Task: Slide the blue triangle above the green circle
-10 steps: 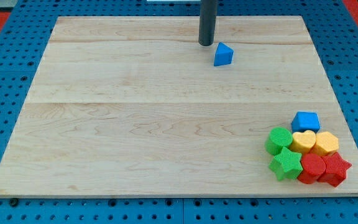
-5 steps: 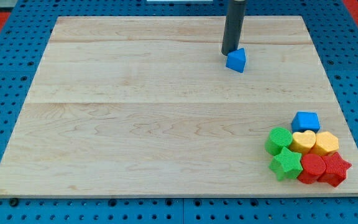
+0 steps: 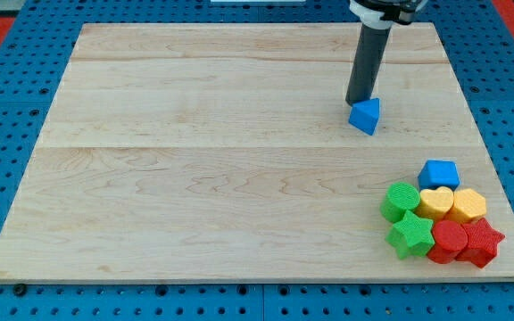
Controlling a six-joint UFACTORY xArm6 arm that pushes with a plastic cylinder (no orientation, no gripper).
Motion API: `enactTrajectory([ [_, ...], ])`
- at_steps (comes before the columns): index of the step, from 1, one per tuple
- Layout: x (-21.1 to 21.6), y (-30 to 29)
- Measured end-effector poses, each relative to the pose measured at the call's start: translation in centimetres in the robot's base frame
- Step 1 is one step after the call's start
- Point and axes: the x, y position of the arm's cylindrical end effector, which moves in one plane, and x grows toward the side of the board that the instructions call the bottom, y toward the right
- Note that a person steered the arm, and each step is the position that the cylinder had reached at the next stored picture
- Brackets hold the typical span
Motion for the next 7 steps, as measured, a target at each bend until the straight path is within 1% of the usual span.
enactTrajectory([
  [2,2.1,3.4],
  [4,4.4,3.5],
  [6,3.4,1.6],
  [7,3.5,1.6],
])
